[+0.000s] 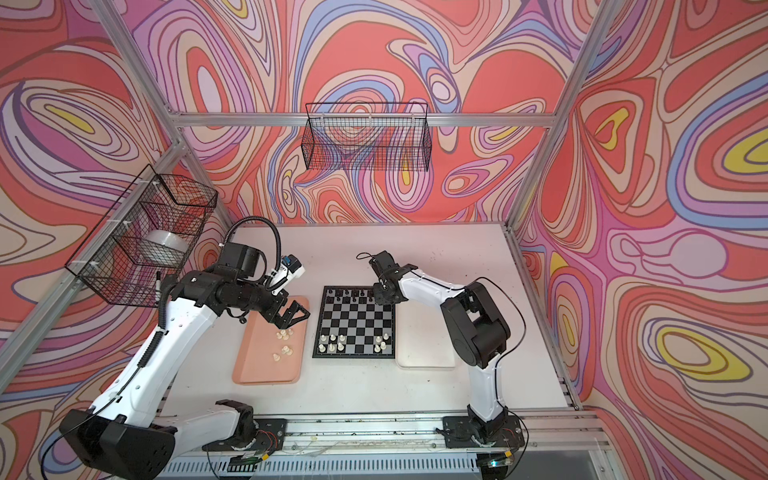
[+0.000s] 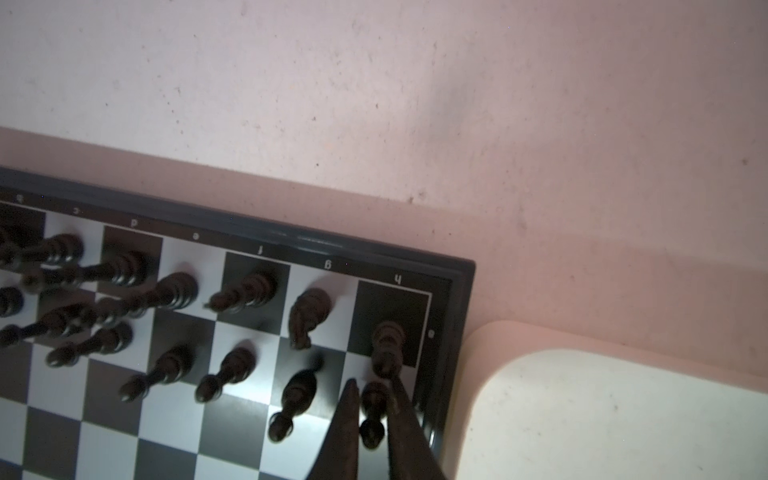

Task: Set up the chess pieces on the board
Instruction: 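Lower the black pawn onto a far-row square beside the other pawns, then open the right gripper and raise it off the black pawn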

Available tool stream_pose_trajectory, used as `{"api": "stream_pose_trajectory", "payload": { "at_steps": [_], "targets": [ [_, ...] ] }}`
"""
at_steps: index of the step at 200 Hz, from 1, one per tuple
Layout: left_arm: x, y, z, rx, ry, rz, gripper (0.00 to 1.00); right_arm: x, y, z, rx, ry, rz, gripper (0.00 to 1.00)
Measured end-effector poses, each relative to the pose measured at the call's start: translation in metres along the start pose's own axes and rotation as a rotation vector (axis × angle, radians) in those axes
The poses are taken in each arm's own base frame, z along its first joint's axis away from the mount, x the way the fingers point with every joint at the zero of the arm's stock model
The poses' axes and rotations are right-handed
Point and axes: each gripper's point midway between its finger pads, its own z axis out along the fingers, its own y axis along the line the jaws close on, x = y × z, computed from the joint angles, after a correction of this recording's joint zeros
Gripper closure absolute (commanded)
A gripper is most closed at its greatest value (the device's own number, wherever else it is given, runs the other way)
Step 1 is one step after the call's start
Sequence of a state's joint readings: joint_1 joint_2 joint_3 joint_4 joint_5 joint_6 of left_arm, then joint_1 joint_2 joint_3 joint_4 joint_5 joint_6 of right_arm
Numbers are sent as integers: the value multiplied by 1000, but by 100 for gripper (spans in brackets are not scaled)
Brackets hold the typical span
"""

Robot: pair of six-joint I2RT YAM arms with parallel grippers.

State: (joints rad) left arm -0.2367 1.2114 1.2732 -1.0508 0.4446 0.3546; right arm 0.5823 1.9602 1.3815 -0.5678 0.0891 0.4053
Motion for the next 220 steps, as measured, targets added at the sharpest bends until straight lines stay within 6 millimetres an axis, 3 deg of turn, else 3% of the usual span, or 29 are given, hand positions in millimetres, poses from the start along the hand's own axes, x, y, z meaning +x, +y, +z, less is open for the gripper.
{"api": "stream_pose_trajectory", "payload": {
  "at_steps": [115,183,220],
  "targets": [
    [0,1,0,-4,1,0,0,2,-1,-7,2,6,-2,73],
    [1,1,0,-8,3,1,0,-11,6,-45,-32,-58,4,73],
    [1,2,0,-13,4,1,0,1,12,-79,-53,-82,-1,75]
  ]
}}
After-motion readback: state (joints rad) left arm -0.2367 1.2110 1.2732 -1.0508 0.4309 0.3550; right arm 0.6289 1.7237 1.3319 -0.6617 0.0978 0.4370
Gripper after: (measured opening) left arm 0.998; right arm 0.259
